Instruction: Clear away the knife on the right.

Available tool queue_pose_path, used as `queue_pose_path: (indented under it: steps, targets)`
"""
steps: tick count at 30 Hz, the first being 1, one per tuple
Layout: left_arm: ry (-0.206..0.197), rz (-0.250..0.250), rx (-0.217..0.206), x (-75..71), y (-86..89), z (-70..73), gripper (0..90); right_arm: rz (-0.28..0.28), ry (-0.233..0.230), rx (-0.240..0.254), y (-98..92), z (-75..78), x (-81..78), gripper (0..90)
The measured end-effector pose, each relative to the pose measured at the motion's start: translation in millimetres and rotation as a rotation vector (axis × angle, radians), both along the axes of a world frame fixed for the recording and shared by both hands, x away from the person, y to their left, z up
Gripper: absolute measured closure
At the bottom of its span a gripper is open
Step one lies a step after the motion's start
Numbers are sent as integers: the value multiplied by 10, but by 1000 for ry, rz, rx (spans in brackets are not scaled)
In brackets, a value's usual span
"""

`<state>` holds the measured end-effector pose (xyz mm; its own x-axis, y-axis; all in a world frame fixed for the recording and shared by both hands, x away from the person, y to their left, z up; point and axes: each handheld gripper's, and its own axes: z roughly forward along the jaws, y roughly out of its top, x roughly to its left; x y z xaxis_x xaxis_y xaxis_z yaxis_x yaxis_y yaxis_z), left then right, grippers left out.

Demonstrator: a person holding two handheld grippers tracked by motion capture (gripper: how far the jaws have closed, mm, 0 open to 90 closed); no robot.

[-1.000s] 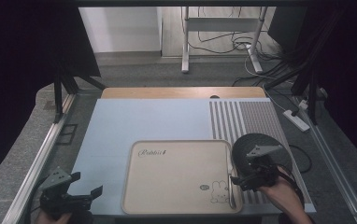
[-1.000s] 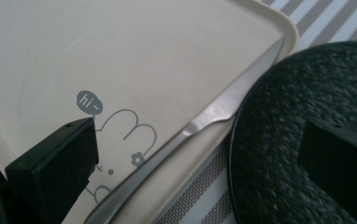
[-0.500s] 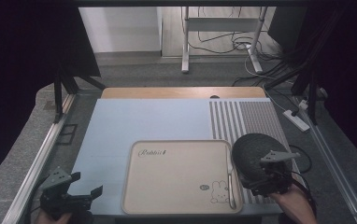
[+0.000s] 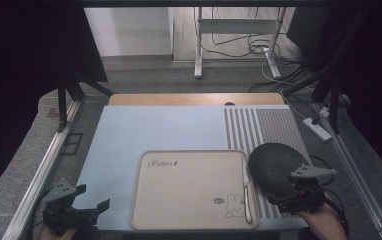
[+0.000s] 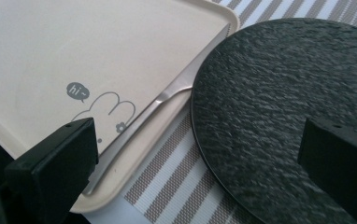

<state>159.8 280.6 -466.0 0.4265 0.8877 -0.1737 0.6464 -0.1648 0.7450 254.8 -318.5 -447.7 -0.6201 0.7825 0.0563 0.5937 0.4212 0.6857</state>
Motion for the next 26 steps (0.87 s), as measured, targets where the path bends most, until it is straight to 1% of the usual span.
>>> queue_pose_path:
  steps: [8,13,21,24,26]
  targets:
    - [1,0,0,0,4,0,24,-31,-14,-6,-117,32,-80,0]
    - [2,2,-1,0,4,-2,24,-53,-22,1,-189,51,-134,0]
    - [3,2,-1,-1,7,-4,24,-80,-31,-3,-255,72,-220,0]
    - [2,2,-2,-2,7,-2,24,-83,-36,-5,-257,74,-233,0]
    - [2,2,-1,2,2,0,24,-79,-31,-13,-249,66,-225,0]
